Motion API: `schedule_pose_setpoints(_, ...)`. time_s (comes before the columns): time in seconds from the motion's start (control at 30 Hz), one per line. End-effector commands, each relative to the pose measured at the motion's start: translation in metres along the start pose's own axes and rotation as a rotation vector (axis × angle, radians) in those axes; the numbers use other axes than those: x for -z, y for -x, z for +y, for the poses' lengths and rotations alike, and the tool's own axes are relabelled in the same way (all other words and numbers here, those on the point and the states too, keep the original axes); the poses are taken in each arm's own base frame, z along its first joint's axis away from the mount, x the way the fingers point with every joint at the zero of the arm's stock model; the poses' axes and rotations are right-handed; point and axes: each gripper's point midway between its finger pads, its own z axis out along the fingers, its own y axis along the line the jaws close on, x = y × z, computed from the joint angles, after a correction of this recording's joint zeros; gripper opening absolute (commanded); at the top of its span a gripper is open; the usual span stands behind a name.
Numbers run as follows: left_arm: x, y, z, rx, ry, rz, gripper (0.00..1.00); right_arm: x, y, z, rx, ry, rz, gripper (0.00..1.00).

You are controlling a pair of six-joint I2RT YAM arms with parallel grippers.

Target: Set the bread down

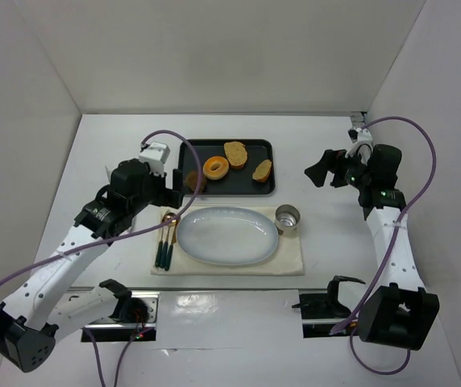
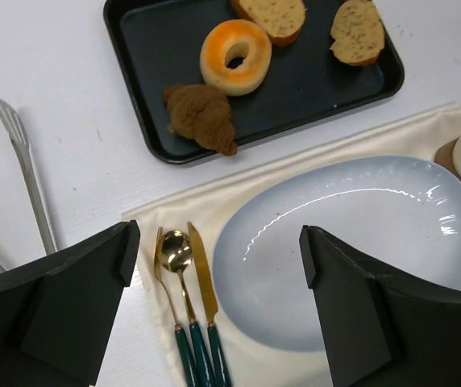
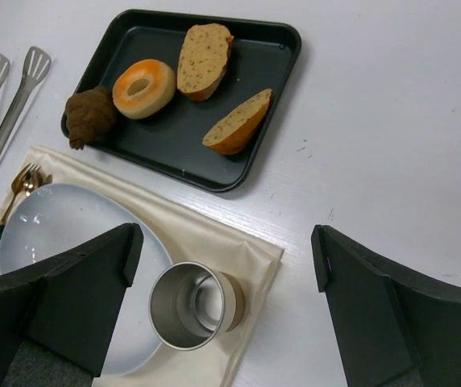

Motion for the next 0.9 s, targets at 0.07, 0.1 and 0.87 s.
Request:
schedule_pose_setpoints(0.07, 0.001, 0.006, 0.038, 0.089, 0.092, -0.05, 1.0, 0.004, 0.016, 0.006, 0.169, 0.032, -0.075, 0.99)
schedule_pose_setpoints(0.1, -0.002, 0.004, 0.049, 0.099, 0.131, -0.042, 1.0, 0.003, 0.01, 0.008, 0.199, 0.054, -0.059, 0.99)
schedule_pose_setpoints(0.87, -0.068, -0.103, 0.203, 0.331, 0.57, 0.294, 0.99, 0.004, -0.001, 0.013, 0.207, 0.102, 0.004, 0.99)
